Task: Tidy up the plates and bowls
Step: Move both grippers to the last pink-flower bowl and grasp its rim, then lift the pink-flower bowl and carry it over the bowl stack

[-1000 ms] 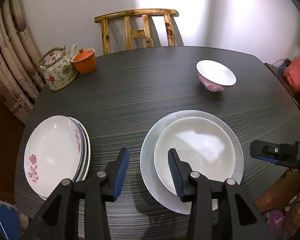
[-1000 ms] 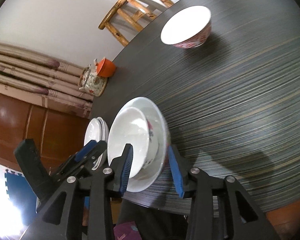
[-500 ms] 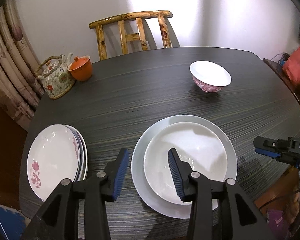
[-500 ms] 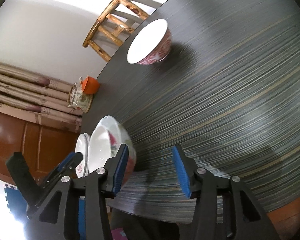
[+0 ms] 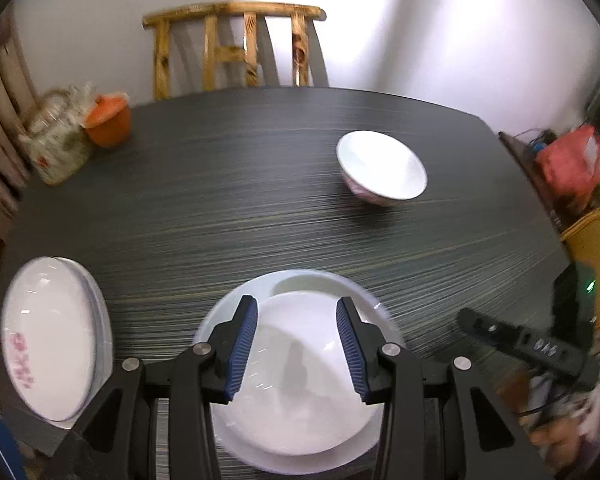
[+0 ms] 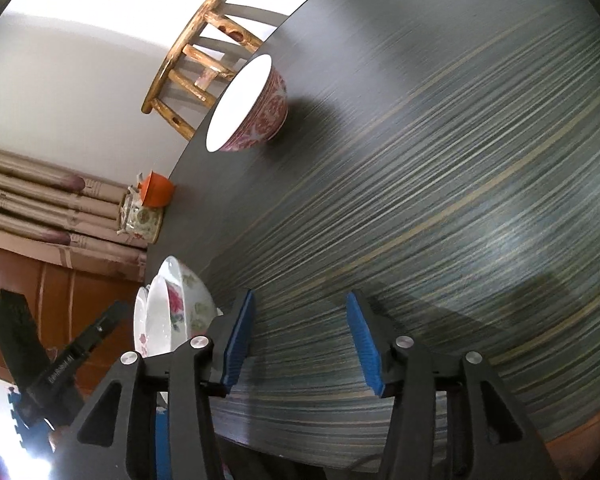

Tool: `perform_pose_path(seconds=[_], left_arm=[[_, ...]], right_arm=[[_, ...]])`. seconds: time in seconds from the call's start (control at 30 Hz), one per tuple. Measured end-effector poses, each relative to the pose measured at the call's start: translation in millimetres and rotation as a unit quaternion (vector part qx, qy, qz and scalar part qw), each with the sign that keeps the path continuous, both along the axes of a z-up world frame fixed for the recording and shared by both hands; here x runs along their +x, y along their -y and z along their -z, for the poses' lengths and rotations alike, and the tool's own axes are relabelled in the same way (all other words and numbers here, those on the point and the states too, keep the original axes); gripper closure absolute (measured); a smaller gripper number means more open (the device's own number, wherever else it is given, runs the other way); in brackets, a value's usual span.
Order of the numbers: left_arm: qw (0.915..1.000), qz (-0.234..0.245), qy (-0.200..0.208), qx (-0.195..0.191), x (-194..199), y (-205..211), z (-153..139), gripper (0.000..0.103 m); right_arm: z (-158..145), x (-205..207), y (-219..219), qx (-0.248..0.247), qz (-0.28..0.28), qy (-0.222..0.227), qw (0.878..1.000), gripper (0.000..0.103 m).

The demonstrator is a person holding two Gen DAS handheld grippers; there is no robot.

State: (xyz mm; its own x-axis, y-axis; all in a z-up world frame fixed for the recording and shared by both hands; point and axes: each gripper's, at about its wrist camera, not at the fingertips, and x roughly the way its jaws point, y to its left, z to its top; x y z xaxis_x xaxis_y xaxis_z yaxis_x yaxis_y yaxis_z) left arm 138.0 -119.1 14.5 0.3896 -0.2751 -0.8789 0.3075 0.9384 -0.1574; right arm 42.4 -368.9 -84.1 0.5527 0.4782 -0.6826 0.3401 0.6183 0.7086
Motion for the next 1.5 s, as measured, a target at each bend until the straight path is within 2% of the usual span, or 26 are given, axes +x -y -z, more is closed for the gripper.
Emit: perform_pose_path(seconds=[0.07,0.33,0.43,0.63,0.83,1.0,1.27,1.37,1.5], left_arm=[[0.9992,0.002,-0.026,-0.031,12,5,1,0.061],[0.9912,0.008,-0.092,-0.095,58,32,11,0.061],[0.9884,0.004,-0.112,-0.103,81,44,15,0.061],[0.9838,-0.006,-0.127,-0.127,118,61,21,0.061],[0.9722,-0.034,-0.183,-0.142,153,66,50,0.061],[0.9665,-0.045,-0.198,-0.158,162,68,64,0.061],[0.9687,-0.046,-0.196,-0.145,174,79,80,0.061],[0.9660,-0.046,-0.202,-0.155,177,84,86,0.061],[0.9694,-0.044,-0.198,-0.138,179,89,90,0.061]], right_arm=[[-2,2,5,-0.003,0.002,0.003,1.000,0.056],[-14,17,28,-0.012,0.015,0.019,1.000,0.055],[-19,27,35,-0.017,0.018,0.027,0.999,0.055],[-33,61,50,-0.016,0.023,0.045,0.999,0.055],[-41,104,64,-0.004,0.025,0.055,0.998,0.055],[-37,132,66,-0.002,0.014,0.049,0.999,0.055],[-18,174,67,-0.016,-0.007,0.023,1.000,0.055],[-12,185,65,-0.017,-0.018,0.018,1.000,0.056],[-6,195,60,-0.030,-0.027,0.010,0.999,0.056]])
